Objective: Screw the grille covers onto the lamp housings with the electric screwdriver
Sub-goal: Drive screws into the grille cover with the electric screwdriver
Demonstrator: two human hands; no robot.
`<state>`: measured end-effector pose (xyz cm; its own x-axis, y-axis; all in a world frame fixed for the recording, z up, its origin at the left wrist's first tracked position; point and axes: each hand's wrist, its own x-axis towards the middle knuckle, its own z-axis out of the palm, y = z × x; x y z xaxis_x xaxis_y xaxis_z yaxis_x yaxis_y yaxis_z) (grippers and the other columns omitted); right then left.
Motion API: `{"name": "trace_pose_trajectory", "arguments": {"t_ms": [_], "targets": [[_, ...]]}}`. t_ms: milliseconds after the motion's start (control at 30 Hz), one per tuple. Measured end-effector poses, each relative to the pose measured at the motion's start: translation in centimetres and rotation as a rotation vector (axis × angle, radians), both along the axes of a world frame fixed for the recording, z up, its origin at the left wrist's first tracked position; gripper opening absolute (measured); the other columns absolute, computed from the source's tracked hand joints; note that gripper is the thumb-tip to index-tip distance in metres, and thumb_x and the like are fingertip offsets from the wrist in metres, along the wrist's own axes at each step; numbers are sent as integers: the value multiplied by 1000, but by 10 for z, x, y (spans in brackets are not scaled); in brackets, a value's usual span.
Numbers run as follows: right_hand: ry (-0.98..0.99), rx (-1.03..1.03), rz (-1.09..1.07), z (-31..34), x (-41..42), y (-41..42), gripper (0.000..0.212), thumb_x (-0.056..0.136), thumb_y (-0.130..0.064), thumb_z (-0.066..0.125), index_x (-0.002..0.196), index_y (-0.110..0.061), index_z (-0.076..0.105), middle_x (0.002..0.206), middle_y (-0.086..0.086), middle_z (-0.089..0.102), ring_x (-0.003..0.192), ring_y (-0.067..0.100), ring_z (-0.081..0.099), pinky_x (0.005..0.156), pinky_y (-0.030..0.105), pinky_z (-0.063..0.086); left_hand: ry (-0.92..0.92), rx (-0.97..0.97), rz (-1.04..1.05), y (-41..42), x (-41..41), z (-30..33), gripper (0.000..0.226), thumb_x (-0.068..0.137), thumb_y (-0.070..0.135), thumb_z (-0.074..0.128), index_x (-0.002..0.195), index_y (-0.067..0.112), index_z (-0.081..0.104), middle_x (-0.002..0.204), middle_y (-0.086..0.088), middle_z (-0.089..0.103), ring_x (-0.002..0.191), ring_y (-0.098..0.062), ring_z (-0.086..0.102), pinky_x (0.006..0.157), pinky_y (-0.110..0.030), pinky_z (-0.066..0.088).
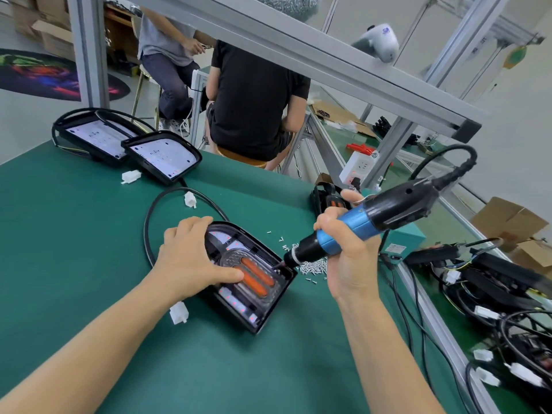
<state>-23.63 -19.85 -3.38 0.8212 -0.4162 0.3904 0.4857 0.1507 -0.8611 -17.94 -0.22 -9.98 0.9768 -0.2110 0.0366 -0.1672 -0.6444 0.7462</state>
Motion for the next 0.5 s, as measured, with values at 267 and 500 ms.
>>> {"name": "trace_pose_trajectory", "arguments": {"t_ms": [267,500], "targets": [[-102,9,-33,6,-4,-7,44,70,6,62,107,-16,54,68,2,53,73,24,49,73,23,49,-25,65,-47,8,3,-3,98,59,46,84,142,30,35,146,6,31,135,-18,19,107,-41,22],[-104,32,-35,12,-11,-14,43,72,3,60,110,-14,52,65,0,53,63,18,53,72,23,50,122,20,31,8,14,6,111,49,68,72,144,25,34,149,-1,32,138,-23,23,111,-45,26]]}}
